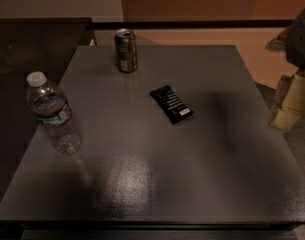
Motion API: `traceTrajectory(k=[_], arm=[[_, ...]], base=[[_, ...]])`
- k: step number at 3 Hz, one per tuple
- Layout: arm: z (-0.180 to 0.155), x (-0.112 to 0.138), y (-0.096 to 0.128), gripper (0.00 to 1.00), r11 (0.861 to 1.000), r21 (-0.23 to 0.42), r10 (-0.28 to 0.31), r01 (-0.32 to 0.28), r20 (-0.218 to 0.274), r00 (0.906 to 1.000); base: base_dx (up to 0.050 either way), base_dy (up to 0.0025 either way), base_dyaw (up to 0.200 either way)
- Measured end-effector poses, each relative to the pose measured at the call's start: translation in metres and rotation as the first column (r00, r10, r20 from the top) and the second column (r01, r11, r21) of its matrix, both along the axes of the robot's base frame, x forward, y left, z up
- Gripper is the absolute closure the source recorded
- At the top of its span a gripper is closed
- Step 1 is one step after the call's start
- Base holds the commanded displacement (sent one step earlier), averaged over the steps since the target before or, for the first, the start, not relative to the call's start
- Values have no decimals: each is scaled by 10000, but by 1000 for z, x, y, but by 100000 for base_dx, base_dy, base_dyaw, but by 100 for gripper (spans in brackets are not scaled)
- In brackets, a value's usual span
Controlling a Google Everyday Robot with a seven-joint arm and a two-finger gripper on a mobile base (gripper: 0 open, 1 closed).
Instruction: Pick rxbar chocolate
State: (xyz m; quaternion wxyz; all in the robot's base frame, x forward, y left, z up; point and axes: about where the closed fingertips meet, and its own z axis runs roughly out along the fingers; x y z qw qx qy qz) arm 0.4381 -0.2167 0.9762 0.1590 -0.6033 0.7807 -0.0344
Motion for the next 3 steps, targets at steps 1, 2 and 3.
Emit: traceTrajectory(k=[1, 2, 3], arm=[[1, 0, 0, 0, 10000, 29, -2, 2, 35, 10000], [3, 0, 0, 0, 9994, 293, -175, 171, 147, 9997], [5, 1, 0, 0, 9957, 656, -665, 653, 160, 9977]], base=[[0, 0, 0], [0, 0, 0], [0, 0, 0]])
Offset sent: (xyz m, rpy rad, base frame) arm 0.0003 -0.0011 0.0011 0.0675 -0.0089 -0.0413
